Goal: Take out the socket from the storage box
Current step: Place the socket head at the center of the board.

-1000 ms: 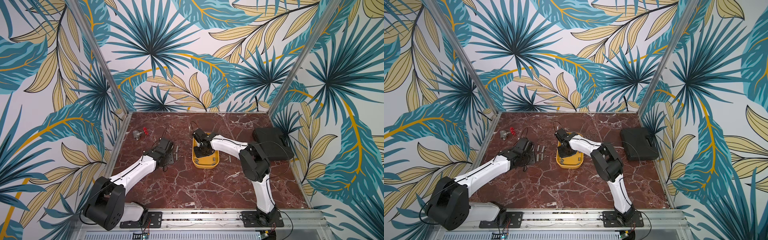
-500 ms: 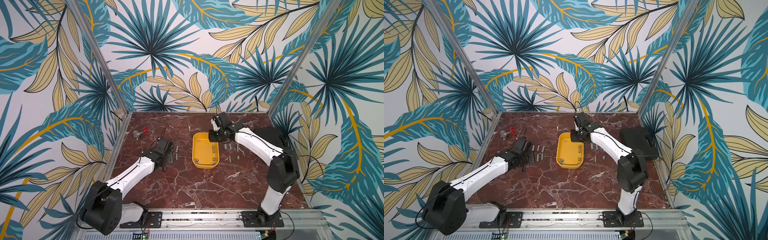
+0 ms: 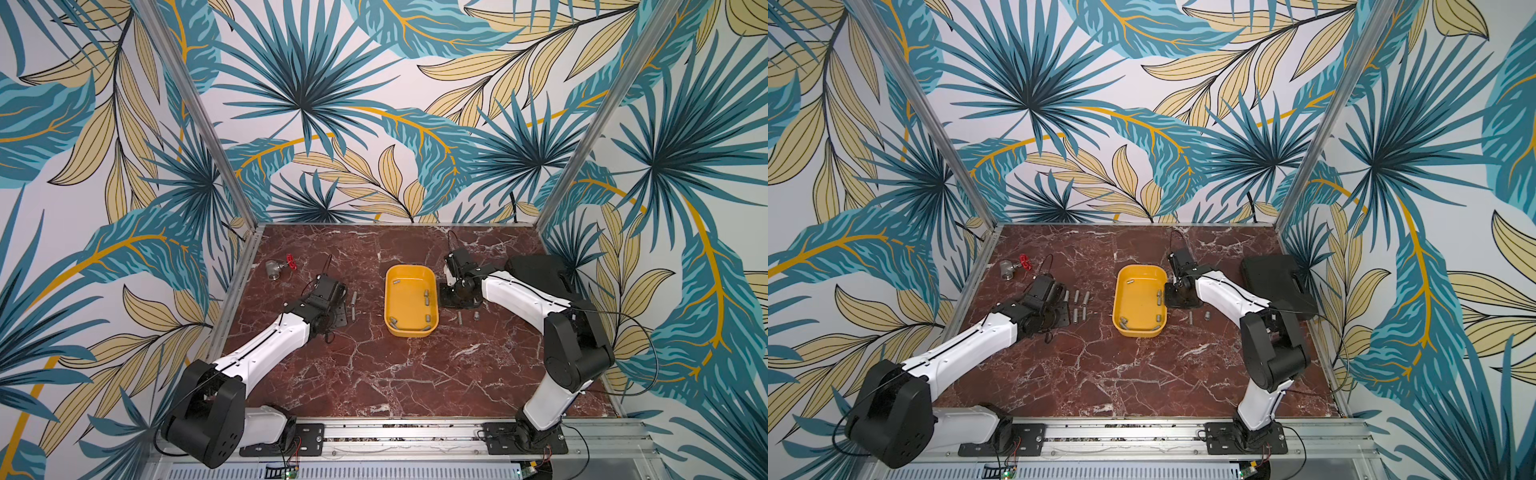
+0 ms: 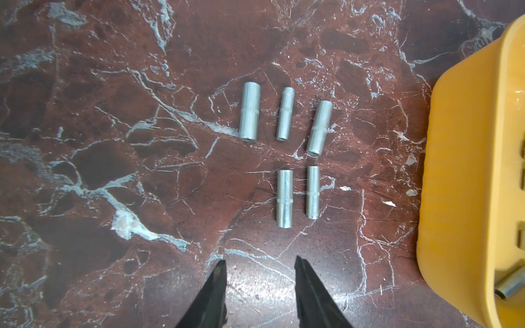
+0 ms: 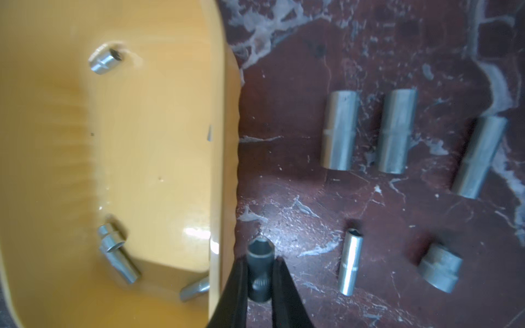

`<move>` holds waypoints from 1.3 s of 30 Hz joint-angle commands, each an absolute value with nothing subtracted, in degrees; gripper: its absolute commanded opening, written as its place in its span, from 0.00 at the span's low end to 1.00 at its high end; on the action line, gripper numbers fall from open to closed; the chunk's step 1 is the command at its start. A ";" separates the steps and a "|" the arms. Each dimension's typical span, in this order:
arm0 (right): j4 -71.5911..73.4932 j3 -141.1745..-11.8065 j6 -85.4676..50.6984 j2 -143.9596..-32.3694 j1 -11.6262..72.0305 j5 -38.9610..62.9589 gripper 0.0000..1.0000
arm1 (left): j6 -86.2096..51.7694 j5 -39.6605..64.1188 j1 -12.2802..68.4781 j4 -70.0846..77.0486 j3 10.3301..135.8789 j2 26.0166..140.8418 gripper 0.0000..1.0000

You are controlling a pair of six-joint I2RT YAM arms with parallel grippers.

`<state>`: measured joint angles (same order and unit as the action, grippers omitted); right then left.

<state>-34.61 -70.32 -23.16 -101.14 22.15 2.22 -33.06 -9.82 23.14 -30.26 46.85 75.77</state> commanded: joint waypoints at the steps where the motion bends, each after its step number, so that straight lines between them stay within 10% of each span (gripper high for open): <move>1: -32.20 -68.58 -23.99 -104.01 21.99 1.34 0.07 | -33.66 -9.12 22.76 -29.10 45.09 76.11 0.43; 39: -31.33 -62.49 -22.77 -103.88 16.07 -0.79 0.13 | -34.27 -7.62 22.85 -28.50 44.69 77.08 0.43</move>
<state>-29.63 -64.01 -23.51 -104.03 16.38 0.21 -34.11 -7.68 23.14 -29.36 46.85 76.53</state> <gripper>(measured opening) 0.155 0.426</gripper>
